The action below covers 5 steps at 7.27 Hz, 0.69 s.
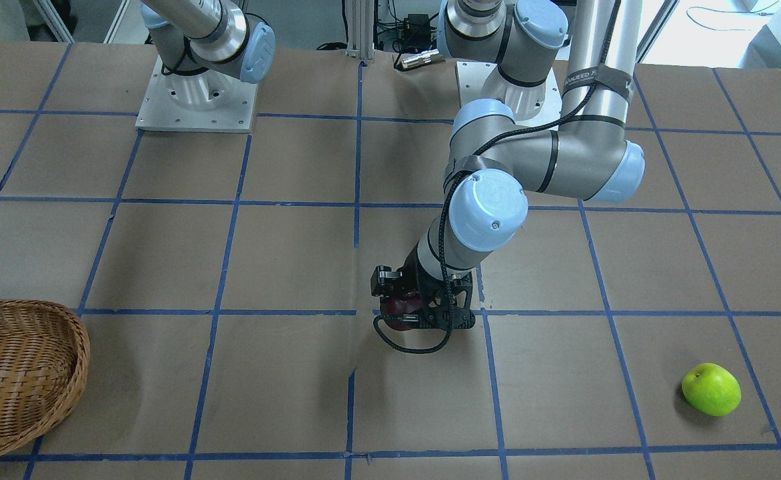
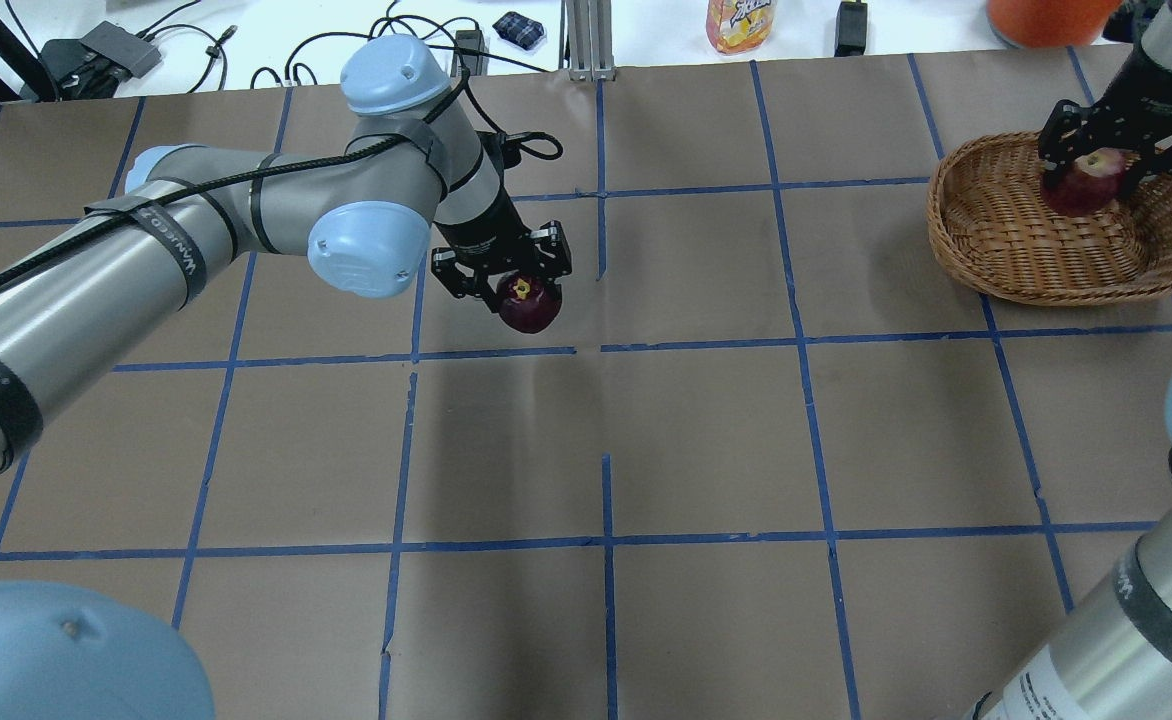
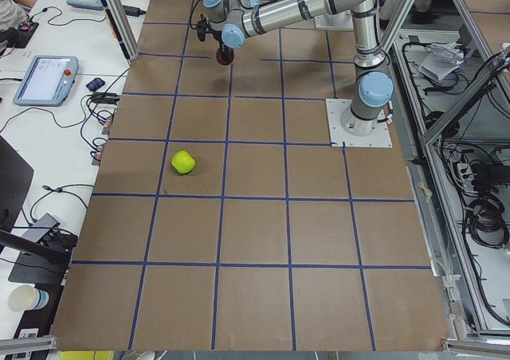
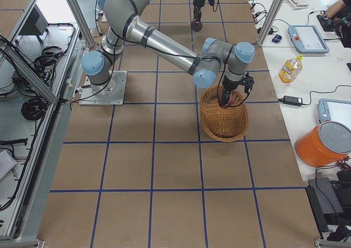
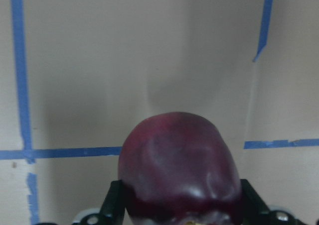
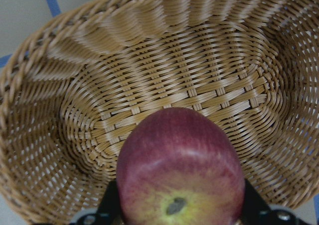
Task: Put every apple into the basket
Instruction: 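Release the yellow-red apple in the basket while the left gripper sets down the purple apple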
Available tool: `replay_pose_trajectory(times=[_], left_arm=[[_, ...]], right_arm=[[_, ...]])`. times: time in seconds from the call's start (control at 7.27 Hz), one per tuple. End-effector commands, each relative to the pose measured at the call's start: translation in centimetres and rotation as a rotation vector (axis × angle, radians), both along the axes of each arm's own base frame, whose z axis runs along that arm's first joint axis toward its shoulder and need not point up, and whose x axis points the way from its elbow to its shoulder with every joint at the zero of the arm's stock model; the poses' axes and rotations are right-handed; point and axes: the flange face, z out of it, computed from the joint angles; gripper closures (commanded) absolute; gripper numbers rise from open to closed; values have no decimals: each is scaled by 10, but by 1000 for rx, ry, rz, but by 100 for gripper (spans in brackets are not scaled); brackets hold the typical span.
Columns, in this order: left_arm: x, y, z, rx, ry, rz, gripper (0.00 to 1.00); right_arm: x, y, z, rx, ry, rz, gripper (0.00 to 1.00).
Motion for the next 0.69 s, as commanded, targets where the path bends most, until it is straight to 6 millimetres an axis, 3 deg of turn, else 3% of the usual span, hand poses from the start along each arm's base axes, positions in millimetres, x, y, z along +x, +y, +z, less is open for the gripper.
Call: replay_pose_trajectory(times=[0.0,0.28,0.41,0.55], left_arm=[[-31,-2,-19,9,18,6,95],[-51,4,-42,24,6,-26,92],[-54,5,-42,26,10,-26,33],[-53,4,-43,21,5,-40,0]], right_arm=[[-15,-10,-29,-6,27,-7,100],[-14,-14,-49,12,7,-18,99],[-13,-14,-66,41,-10,-19,45],[-14,-11,-69,59,-3,-18,12]])
